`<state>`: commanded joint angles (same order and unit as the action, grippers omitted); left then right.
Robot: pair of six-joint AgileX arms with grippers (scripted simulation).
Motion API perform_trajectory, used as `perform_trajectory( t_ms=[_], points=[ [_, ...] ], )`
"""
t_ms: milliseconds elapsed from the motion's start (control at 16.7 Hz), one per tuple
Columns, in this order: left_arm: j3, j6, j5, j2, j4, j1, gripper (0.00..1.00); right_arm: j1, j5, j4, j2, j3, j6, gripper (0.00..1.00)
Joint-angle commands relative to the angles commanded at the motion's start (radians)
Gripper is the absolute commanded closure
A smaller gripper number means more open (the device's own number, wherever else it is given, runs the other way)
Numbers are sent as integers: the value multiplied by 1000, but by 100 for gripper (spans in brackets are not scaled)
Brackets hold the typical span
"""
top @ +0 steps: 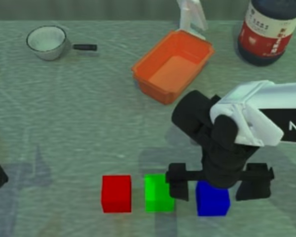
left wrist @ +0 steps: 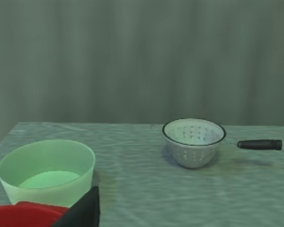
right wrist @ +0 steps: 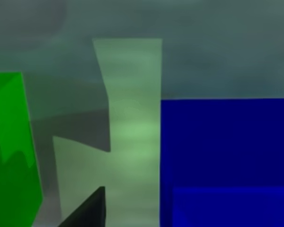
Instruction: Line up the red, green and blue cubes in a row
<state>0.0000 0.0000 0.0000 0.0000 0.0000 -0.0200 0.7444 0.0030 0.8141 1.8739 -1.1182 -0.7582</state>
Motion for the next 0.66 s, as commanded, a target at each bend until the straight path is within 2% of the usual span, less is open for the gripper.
perform_trajectory(
  t_ms=[180,480,660],
  points=[
    [0,0,0,0,0,0,0,3,0,41,-13,-30,-1,0],
    [0,0,0,0,0,0,0,8,-1,226,-75,-138,0,0],
    [0,0,0,0,0,0,0,8,0,271,-100,-171,3,0]
  ],
)
